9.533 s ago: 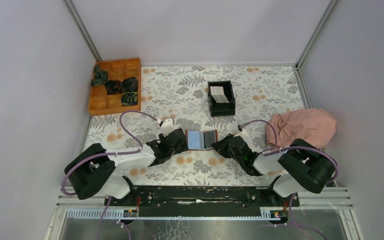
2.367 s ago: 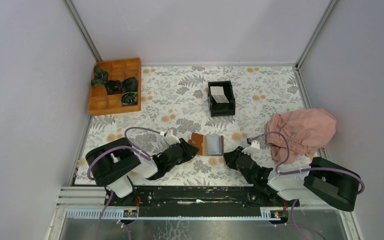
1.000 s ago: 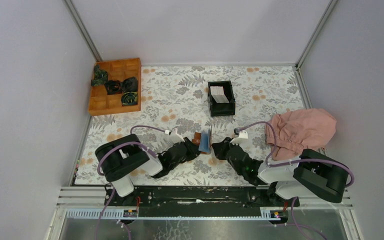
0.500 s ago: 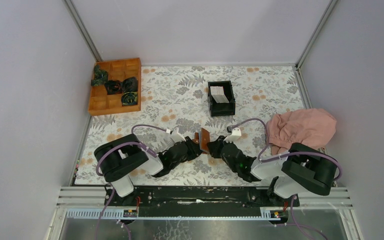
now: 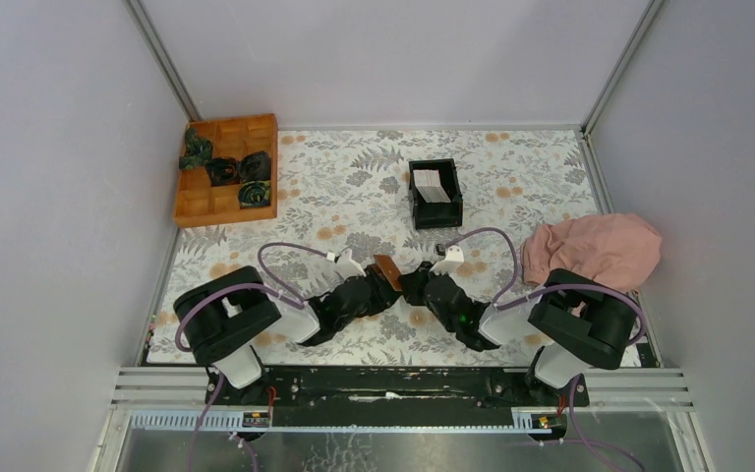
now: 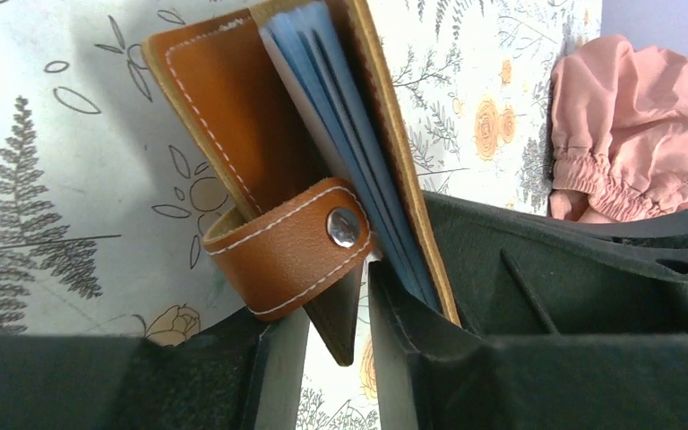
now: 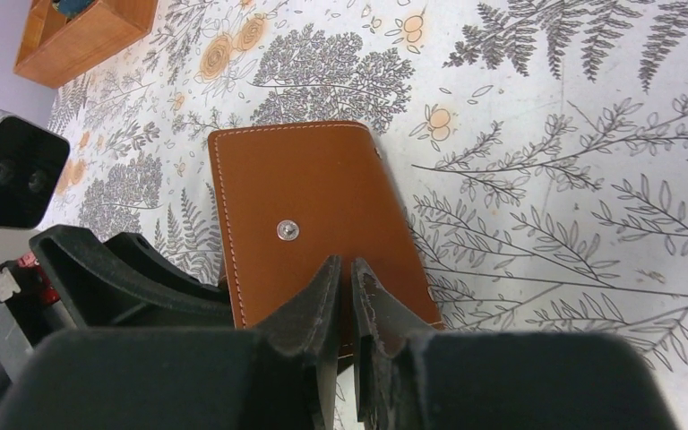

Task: Put the credit cards into the card holder
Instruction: Close the card holder at the center of the board.

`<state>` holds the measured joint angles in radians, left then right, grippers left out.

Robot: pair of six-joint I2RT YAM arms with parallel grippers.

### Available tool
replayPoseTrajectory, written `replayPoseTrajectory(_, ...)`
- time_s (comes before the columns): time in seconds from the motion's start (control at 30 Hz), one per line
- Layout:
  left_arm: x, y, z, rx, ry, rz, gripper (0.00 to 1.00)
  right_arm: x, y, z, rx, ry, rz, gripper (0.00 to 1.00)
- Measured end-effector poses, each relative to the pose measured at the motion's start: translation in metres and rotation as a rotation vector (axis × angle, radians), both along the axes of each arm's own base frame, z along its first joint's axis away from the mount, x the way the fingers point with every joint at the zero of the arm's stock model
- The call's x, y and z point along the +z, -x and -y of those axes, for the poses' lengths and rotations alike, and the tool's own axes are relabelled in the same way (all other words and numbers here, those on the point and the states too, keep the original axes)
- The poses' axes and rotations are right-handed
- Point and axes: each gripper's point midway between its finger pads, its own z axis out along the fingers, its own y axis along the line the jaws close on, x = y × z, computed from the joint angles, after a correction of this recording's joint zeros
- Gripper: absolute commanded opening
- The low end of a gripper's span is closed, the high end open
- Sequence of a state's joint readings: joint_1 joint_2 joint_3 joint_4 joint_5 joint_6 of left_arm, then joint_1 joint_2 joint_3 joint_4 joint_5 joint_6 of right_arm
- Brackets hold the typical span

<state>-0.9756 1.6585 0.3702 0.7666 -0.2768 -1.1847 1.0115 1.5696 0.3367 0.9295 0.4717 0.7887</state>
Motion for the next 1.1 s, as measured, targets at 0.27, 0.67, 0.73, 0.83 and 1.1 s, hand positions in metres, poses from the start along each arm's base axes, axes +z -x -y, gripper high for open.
replayPoseTrajectory(0.27, 0.0, 0.003, 0.0, -0.008, -0.049, -0.031, 0.39, -0.001, -0.005, -0.005, -0.01, -0.016, -0.004, 0.24)
replayPoseTrajectory(0.67, -0.004, 0.003, -0.002, 0.019, -0.081, -0.043, 0.26, -0.005, 0.002, 0.004, 0.015, 0.031, -0.017, 0.31)
replayPoseTrajectory(0.73, -0.006, 0.003, -0.004, 0.035, -0.082, -0.051, 0.26, -0.007, 0.004, 0.005, 0.021, 0.043, -0.023, 0.31)
replayPoseTrajectory(0.83, -0.006, 0.002, -0.004, 0.052, -0.075, -0.058, 0.29, -0.008, 0.004, 0.004, 0.027, 0.049, -0.021, 0.31)
replayPoseTrajectory(1.1, -0.004, 0.002, -0.004, 0.076, -0.06, -0.076, 0.37, -0.007, 0.001, 0.002, 0.031, 0.067, -0.007, 0.3)
